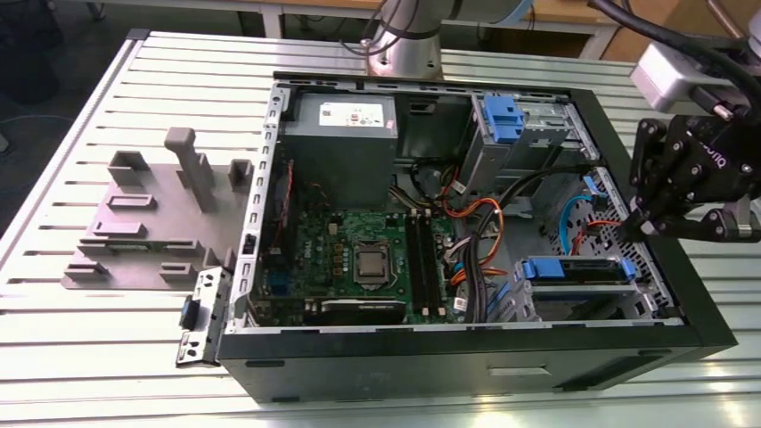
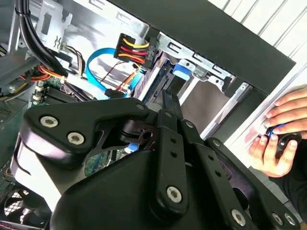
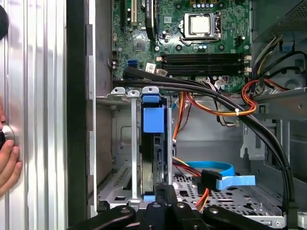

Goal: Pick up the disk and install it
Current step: 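Insert the first disk wire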

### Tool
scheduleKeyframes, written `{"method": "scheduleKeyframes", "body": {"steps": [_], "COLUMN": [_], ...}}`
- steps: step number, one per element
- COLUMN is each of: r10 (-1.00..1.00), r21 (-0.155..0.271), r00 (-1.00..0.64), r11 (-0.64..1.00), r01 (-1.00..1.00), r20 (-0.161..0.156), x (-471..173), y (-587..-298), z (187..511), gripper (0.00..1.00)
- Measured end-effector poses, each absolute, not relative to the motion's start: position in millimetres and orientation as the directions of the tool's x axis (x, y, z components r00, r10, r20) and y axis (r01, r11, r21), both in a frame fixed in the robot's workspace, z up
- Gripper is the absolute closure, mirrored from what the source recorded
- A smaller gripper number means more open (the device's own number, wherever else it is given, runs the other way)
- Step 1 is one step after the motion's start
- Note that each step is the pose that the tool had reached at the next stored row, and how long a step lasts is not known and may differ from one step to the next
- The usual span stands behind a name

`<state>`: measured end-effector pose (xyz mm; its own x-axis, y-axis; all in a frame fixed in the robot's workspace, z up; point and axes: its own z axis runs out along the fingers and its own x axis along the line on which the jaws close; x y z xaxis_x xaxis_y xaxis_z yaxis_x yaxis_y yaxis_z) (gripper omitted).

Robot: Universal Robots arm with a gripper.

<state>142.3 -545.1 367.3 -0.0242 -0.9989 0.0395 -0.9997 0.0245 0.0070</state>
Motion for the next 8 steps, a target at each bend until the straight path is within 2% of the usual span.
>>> {"method": "scheduleKeyframes", "body": {"steps": [8], "r10": [-0.999], "r21": [0.007], "r00": [-0.016], "r11": [0.017], "r01": [-1.0], "r20": [0.039], "x": [147.2], "y": [-540.4], "z": [366.2], "gripper": [0.89]}}
